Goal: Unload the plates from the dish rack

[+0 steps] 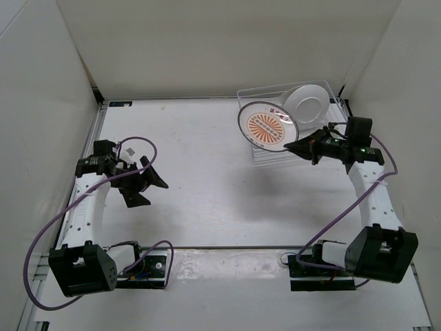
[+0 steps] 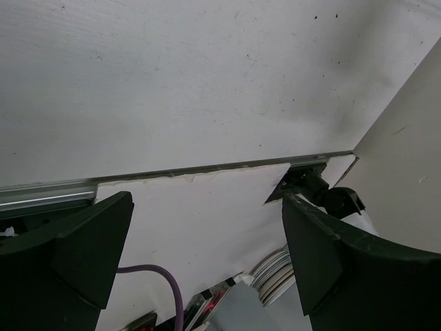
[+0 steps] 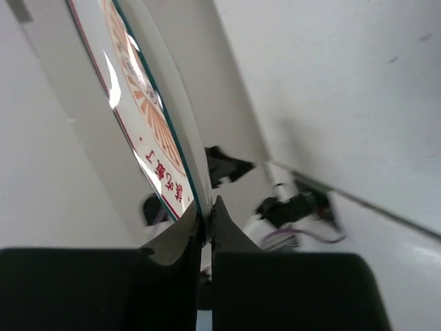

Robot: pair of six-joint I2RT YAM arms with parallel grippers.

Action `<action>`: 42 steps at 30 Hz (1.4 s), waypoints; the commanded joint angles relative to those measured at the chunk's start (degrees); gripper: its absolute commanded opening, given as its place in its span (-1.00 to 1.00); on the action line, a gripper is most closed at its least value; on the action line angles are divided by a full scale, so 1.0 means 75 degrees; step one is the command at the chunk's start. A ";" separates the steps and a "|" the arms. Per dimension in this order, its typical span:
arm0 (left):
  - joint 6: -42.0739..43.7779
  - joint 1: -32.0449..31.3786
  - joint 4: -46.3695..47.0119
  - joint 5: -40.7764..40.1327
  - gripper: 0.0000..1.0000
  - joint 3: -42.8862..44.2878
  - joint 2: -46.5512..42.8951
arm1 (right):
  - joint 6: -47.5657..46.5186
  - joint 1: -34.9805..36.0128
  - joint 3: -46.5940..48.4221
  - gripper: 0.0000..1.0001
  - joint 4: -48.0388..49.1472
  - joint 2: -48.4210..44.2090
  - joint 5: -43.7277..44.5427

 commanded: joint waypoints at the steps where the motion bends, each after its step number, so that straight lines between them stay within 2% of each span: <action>1: -0.0065 0.0019 0.0227 0.0232 1.00 -0.0089 -0.0216 | -0.2568 -0.0222 0.0508 -1.00 -0.1136 -0.0119 0.0119; 3: -0.0077 0.0007 0.0227 0.0267 1.00 -0.0159 -0.0228 | -0.3723 -0.0175 0.1224 -1.00 -0.3184 0.0045 0.0677; 4: -0.0088 0.0019 0.0297 0.0267 1.00 -0.0194 -0.0240 | -0.5133 -0.0175 0.1260 -1.00 -0.3623 0.0011 0.0948; 5: -0.0100 0.0019 0.0286 0.0256 1.00 -0.0206 -0.0286 | -0.5344 -0.0175 0.1075 -1.00 -0.4266 -0.0164 0.1218; 6: -0.0112 0.0007 0.0298 0.0256 1.00 -0.0264 -0.0287 | -0.5532 -0.0175 0.0586 -1.00 -0.4272 -0.0502 0.1812; 7: -0.0112 0.0019 0.0298 0.0279 1.00 -0.0277 -0.0322 | -0.5569 -0.0163 0.0302 -1.00 -0.4226 -0.0900 0.1853; 9: -0.0100 0.0042 0.0286 0.0244 1.00 -0.0323 -0.0333 | -0.5557 -0.0187 -0.1182 -1.00 -0.4260 -0.1323 0.2342; 10: -0.0123 0.0031 0.0309 0.0256 1.00 -0.0335 -0.0322 | -0.5557 -0.0222 -0.1827 -1.00 -0.4284 -0.1917 0.2636; 12: -0.0124 0.0007 0.0298 0.0244 1.00 -0.0335 -0.0334 | -0.5604 -0.0222 -0.2405 -1.00 -0.4063 -0.2273 0.2965; 13: -0.0124 0.0030 0.0321 0.0256 1.00 -0.0324 -0.0334 | -0.5349 -0.0210 -0.3104 -1.00 -0.3806 -0.2808 0.3349; 15: -0.0100 0.0007 0.0309 0.0267 1.00 -0.0335 -0.0287 | -0.5044 -0.0210 -0.3496 -1.00 -0.3384 -0.3163 0.3517; 19: -0.0100 0.0019 0.0344 0.0256 1.00 -0.0288 -0.0216 | -0.4316 -0.0234 -0.4539 -1.00 -0.2003 -0.3178 0.3869; 22: -0.0135 0.0019 0.0286 0.0185 1.00 -0.0312 -0.0228 | -0.4292 -0.0210 -0.4669 -1.00 -0.1858 -0.2663 0.4067; 23: -0.0147 -0.0016 0.0251 0.0151 1.00 -0.0289 -0.0217 | -0.4338 -0.0210 -0.4588 -0.86 -0.2009 -0.2197 0.4323; 24: -0.0147 0.0018 0.0274 0.0115 1.00 -0.0288 -0.0263 | -0.4362 -0.0210 -0.4506 -0.53 -0.2277 -0.2077 0.4419; 25: -0.0147 0.0042 0.0274 0.0115 1.00 -0.0312 -0.0263 | -0.4489 -0.0222 -0.4424 -0.41 -0.2454 -0.1820 0.4478; 27: -0.0124 0.0019 0.0216 0.0034 1.00 -0.0300 -0.0333 | -0.4526 -0.0222 -0.3968 -0.12 -0.3309 -0.1527 0.4993; 30: -0.0100 0.0030 0.0169 -0.0107 1.00 -0.0230 -0.0439 | -0.4643 -0.0234 -0.3008 0.09 -0.4574 -0.1093 0.5683; 34: -0.0089 0.0019 0.0215 -0.0236 1.00 -0.0172 -0.0474 | -0.4341 -0.0234 -0.1063 0.32 -0.6002 -0.0705 0.6584; 35: -0.0088 0.0019 0.0227 -0.0225 1.00 -0.0171 -0.0474 | -0.4176 -0.0257 0.0054 0.39 -0.6471 -0.0600 0.6762; 36: -0.0088 0.0019 0.0251 -0.0236 1.00 -0.0160 -0.0474 | -0.4012 -0.0245 0.0448 0.49 -0.6638 -0.0274 0.7100; 38: -0.0100 0.0019 0.0298 -0.0237 1.00 -0.0183 -0.0521 | -0.3379 -0.0292 0.1210 0.49 -0.6827 0.0136 0.7335; 39: -0.0147 0.0007 0.0356 -0.0248 1.00 -0.0229 -0.0544 | -0.3180 -0.0292 0.2432 0.53 -0.6607 0.0499 0.7361; 41: -0.0194 0.0030 0.0415 -0.0213 1.00 -0.0323 -0.0591 | -0.2281 -0.0351 0.3608 0.56 -0.6290 0.1192 0.7303; 42: -0.0252 0.0019 0.0473 -0.0213 1.00 -0.0382 -0.0626 | -0.1789 -0.0351 0.4219 0.56 -0.5638 0.1705 0.6943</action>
